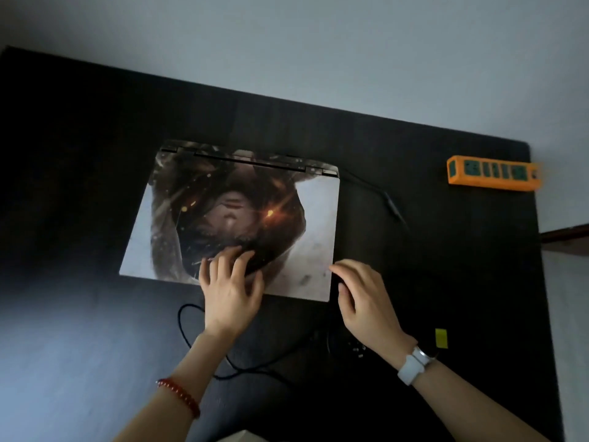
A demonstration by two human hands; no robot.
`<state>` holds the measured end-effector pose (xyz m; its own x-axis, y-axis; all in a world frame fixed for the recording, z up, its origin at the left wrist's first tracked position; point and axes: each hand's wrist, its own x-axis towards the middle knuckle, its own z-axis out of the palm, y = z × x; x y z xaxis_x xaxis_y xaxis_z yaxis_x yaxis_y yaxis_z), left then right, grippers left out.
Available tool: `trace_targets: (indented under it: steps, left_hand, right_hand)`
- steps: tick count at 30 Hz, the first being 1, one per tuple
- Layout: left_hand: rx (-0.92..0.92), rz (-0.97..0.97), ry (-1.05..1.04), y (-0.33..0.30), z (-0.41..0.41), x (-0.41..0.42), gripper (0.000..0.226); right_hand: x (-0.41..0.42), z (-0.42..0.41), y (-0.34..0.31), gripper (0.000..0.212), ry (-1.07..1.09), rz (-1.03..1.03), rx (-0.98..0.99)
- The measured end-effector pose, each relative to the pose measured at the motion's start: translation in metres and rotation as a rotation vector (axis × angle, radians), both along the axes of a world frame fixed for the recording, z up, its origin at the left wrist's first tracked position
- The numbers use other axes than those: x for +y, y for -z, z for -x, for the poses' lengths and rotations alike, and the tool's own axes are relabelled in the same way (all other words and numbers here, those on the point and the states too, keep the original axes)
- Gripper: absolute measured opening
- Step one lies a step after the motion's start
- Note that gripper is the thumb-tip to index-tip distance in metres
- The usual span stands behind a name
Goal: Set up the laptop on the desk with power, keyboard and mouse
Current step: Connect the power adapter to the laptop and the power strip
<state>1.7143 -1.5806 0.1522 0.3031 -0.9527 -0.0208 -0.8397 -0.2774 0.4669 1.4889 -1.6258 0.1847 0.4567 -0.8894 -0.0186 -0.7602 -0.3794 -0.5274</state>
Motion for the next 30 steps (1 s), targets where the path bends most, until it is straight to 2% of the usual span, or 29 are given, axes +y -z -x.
trace_targets:
  steps: [2,5,7,9,12,15,18,22,26,30]
  left_hand:
    - [-0.009,-0.050,0.051,-0.003,0.005,0.034,0.044]
    - [-0.022,-0.148,0.237,-0.003,0.016,0.070,0.050]
    - [-0.076,-0.272,0.406,0.000,0.024,0.086,0.059]
    - [-0.121,-0.372,0.530,0.004,0.029,0.091,0.073]
    - [-0.254,-0.387,0.629,0.005,0.042,0.094,0.088]
    - [-0.319,-0.307,0.626,0.006,0.057,0.094,0.078]
    - [-0.366,-0.222,0.663,0.013,0.067,0.097,0.061]
    - [-0.409,-0.174,0.695,0.017,0.074,0.100,0.048]
    - [-0.474,-0.193,0.713,0.013,0.082,0.101,0.034]
    - [-0.392,-0.330,0.600,-0.002,0.087,0.103,0.026]
  right_hand:
    - [0.026,0.015,0.002,0.039,-0.016,-0.059,0.123]
    - [0.062,0.039,0.010,0.066,-0.052,-0.203,0.390]
    - [0.081,0.058,0.017,0.082,-0.119,-0.209,0.547]
    - [0.087,0.079,0.021,0.091,-0.119,-0.193,0.630]
    - [0.085,0.110,0.023,0.103,-0.055,-0.194,0.708]
    - [0.083,0.128,0.028,0.109,-0.026,-0.236,0.751]
    - [0.074,0.134,0.034,0.104,-0.052,-0.260,0.733]
    - [0.056,0.134,0.035,0.106,-0.141,-0.195,0.753]
    - [0.044,0.133,0.036,0.103,-0.189,-0.151,0.724]
    - [0.037,0.130,0.036,0.099,-0.262,-0.104,0.732]
